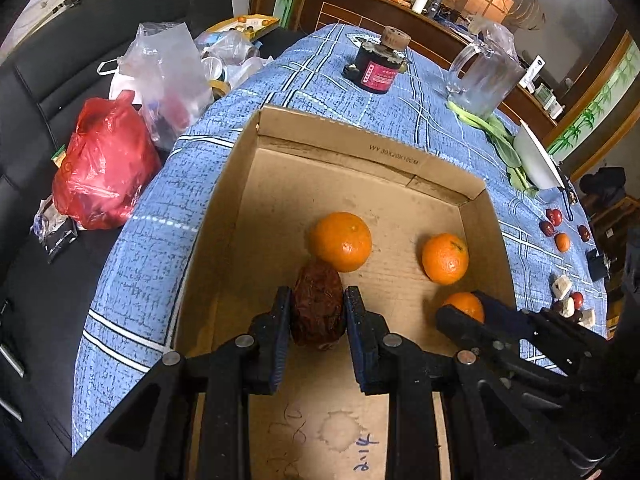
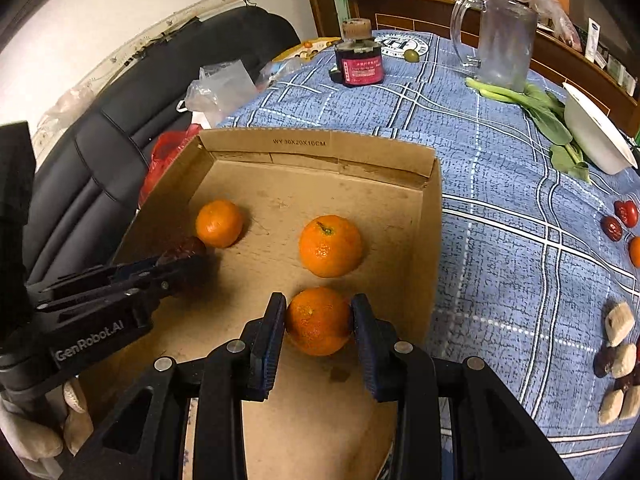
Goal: Organize fruits
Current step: 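Carry the date and orange into the box and open both tools, then withdraw both open tools from the box toward the table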
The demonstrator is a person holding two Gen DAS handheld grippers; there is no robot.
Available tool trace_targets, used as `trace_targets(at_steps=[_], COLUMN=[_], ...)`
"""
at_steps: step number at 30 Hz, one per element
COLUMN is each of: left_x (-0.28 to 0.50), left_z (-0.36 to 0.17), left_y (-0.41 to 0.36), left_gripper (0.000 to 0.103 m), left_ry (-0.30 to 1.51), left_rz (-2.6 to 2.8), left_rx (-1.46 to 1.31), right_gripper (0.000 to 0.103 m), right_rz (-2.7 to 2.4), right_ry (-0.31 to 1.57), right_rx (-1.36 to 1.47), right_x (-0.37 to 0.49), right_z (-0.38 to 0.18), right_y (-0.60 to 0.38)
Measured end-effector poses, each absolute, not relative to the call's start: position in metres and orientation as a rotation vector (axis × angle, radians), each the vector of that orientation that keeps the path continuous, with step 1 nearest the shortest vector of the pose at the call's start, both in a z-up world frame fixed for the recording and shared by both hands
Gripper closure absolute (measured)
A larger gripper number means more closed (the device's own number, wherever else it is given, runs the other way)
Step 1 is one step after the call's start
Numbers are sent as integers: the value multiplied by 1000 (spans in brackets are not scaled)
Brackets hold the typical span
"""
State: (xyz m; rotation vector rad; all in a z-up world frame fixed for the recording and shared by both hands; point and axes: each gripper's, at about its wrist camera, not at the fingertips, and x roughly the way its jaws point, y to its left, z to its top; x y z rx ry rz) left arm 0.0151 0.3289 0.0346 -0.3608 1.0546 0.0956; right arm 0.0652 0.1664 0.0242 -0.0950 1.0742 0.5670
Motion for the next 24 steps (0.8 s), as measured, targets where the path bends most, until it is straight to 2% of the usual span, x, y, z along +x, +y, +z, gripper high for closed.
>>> trace_targets(at_steps=[6,9,10,11,13,19,24], left_x=[14,11,9,8,1,-21,-49], left_z=[35,38,41,43,50,68,80], left_y=[329,328,328,327,328,331,318], left_gripper=[72,66,61,51,44,43,37], left_ry=[1041,1033,1029,1022,993,944,903], left_rz=[89,80,84,93,114,134,95], left_rx=[-383,-395,-391,-384,-373,-390,-439], right_gripper=[65,58,54,51,50,50,50], right_rz=[559,570,571,566,562,571,557], right_ry=[1056,1053,1047,1037,1007,952,918], right_rx=[-117,-107,-105,-107,-116,-67,41], right_x=[65,64,62,61,56,36,12], right_z=[23,23,24,26,33,56,69], right_y=[169,168,167,167,165,141,98])
